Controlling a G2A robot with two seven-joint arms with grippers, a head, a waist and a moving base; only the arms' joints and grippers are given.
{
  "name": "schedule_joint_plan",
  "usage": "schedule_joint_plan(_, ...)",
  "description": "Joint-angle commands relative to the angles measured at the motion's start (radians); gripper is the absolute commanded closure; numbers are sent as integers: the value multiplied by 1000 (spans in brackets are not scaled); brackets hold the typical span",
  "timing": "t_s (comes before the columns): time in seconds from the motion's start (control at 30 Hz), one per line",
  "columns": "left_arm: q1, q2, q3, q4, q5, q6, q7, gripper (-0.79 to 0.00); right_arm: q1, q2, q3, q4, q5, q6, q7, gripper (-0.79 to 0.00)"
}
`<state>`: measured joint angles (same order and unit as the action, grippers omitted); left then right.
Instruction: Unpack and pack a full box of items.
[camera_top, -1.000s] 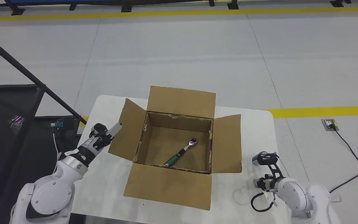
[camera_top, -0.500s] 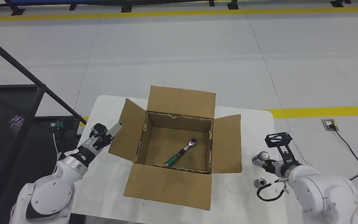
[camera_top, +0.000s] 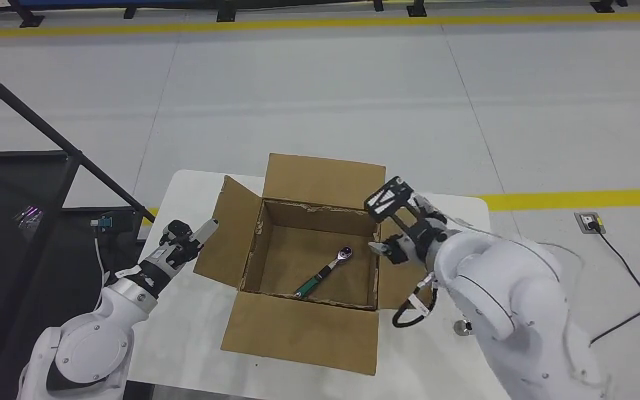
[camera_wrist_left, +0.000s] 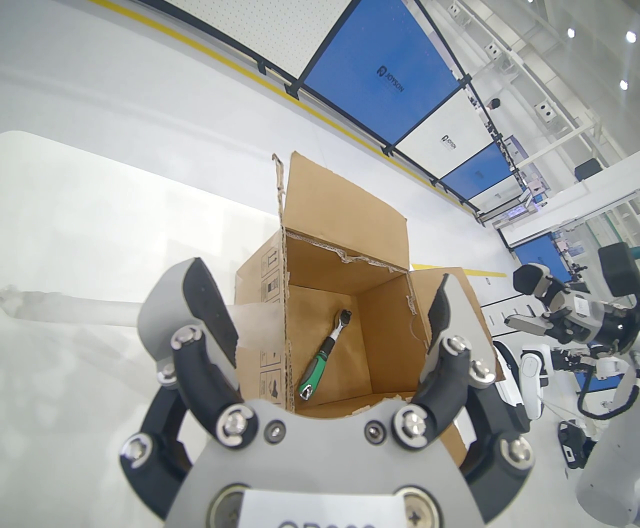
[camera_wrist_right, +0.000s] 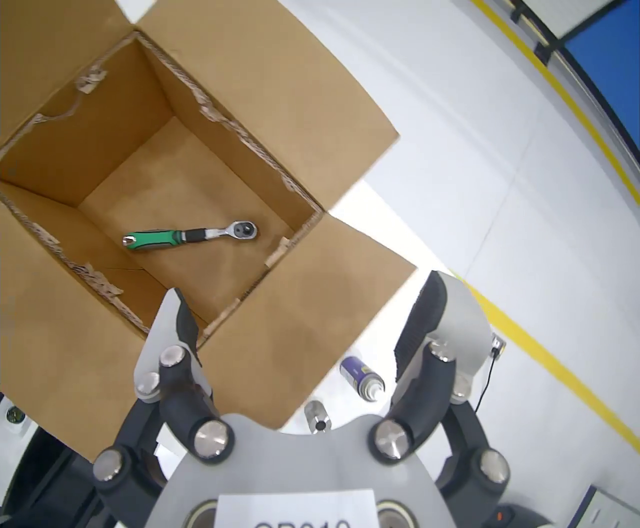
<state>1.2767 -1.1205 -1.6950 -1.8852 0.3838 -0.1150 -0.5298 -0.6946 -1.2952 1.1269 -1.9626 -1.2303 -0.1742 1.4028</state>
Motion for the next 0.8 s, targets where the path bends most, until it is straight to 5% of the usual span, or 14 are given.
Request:
schedule_joint_plan(0.0,0,0,0,0,0,0,0,-785,87,-17,-88,88,35,2,1,-785)
schedule_joint_plan(0.43,0,0,0,0,0,0,0,-785,440,-183,-528,718,231,3,-5,-785)
schedule_joint_plan(0.63,0,0,0,0,0,0,0,-785,486,-250,-626,918,303,-128,-85,-785)
schedule_joint_plan(0.77,0,0,0,0,0,0,0,-785,506,-274,-638,998,327,-123,-113,-785)
